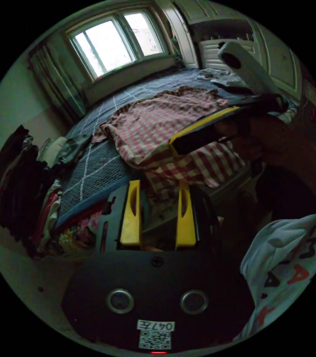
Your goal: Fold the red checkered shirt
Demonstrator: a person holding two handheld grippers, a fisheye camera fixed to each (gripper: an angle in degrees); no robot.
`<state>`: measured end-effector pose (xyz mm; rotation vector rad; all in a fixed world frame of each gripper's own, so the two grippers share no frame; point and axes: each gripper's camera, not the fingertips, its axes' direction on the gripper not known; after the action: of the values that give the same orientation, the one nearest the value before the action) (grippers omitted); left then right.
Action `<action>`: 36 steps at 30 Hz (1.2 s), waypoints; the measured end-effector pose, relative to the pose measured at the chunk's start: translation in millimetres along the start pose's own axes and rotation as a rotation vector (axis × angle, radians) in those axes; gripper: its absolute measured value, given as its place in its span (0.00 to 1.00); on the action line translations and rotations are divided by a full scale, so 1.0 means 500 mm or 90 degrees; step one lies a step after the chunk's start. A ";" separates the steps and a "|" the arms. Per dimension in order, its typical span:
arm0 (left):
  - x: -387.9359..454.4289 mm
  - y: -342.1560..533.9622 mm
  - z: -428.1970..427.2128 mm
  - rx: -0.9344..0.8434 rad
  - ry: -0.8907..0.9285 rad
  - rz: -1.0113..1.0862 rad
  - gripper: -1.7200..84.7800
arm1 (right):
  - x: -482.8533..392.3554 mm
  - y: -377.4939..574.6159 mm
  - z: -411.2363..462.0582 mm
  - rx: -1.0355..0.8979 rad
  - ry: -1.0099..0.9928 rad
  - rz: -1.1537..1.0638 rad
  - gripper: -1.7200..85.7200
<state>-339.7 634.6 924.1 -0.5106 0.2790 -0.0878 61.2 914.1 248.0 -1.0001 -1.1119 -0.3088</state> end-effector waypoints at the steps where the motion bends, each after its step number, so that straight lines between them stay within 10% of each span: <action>1: 0.003 0.013 0.007 0.016 0.020 -0.015 0.13 | -0.001 0.002 -0.002 -0.003 0.000 -0.004 0.01; 18: -0.021 0.171 0.043 0.062 0.031 -0.161 0.01 | -0.034 0.167 -0.123 -0.111 0.005 -0.146 0.10; 27: -0.053 0.182 0.059 0.128 0.100 -0.189 0.01 | 0.051 0.432 -0.459 -0.031 0.628 0.067 0.08; 36: -0.006 0.108 0.099 0.070 0.008 -0.103 0.01 | 0.201 0.432 -0.476 -0.148 0.577 0.025 0.05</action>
<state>-327.5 705.2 939.7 -0.4229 0.2437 -0.2623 392.1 869.2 203.3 -0.9242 -0.2335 -0.7782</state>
